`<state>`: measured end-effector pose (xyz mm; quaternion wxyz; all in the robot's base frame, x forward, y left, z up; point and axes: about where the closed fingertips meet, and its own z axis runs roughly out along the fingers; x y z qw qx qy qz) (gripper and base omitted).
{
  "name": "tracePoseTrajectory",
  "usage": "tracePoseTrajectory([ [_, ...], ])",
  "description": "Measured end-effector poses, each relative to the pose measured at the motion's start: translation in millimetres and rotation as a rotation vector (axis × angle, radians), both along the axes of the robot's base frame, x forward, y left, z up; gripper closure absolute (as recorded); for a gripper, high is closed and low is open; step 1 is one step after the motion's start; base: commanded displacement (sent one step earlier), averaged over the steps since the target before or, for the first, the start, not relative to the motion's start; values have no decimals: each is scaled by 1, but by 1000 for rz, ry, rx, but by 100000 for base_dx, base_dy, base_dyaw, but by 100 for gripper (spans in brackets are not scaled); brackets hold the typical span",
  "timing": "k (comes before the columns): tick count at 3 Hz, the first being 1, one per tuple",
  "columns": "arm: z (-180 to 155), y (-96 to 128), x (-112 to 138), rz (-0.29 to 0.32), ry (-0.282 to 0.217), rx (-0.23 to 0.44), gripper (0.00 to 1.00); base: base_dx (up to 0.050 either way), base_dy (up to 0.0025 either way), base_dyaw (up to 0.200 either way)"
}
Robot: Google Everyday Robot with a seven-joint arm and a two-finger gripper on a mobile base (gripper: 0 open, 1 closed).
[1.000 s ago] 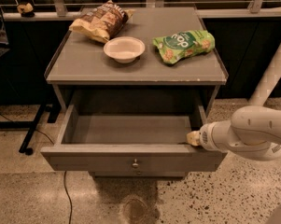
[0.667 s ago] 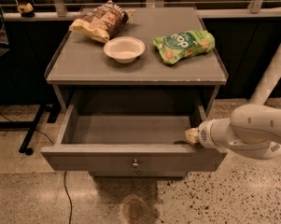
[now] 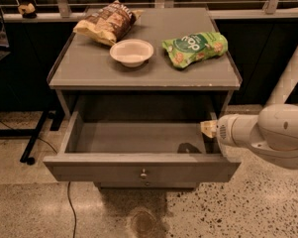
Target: Open top drawer
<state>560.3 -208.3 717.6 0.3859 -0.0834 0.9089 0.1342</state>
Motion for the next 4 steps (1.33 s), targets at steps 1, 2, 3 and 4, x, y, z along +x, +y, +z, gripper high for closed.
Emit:
tracePoseTrajectory([
  [1,2,0,0,0,-4,2,81,0,0,0],
  [2,2,0,0,0,-4,2,58,0,0,0],
  [3,2,0,0,0,-4,2,34,0,0,0],
  [4,2,0,0,0,-4,2,11,0,0,0],
])
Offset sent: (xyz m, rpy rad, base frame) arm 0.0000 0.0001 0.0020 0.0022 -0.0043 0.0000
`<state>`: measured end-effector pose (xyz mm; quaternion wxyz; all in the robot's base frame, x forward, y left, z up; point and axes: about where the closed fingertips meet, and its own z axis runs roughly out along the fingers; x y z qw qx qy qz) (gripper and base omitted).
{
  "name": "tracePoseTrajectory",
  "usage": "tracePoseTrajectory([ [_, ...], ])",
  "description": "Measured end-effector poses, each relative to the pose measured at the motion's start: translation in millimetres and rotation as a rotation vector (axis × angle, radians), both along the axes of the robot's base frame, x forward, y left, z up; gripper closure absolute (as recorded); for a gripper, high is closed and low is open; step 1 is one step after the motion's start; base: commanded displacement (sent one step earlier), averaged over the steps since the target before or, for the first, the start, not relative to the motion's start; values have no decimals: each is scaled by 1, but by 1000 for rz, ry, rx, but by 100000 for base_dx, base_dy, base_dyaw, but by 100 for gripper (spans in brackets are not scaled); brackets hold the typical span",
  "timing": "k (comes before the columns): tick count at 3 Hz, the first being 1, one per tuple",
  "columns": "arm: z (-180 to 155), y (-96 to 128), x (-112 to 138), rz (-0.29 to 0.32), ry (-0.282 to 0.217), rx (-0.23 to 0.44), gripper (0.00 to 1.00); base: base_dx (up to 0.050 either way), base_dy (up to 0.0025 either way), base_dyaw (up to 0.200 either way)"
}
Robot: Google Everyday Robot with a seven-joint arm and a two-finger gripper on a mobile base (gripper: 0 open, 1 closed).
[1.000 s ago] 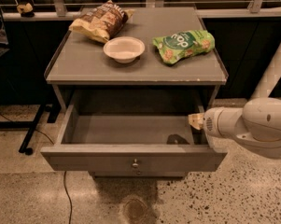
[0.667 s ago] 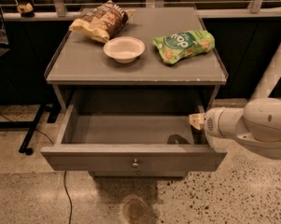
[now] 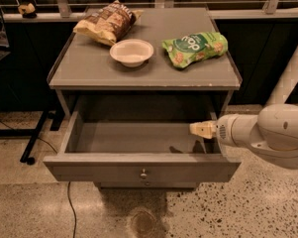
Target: Open top drawer
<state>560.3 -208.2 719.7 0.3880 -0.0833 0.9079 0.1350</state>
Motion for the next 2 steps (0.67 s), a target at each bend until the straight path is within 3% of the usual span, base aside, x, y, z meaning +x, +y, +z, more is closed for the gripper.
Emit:
tracePoseTrajectory([
  [1,0,0,0,0,0,0,0,0,0,0],
  [2,0,0,0,0,0,0,0,0,0,0],
])
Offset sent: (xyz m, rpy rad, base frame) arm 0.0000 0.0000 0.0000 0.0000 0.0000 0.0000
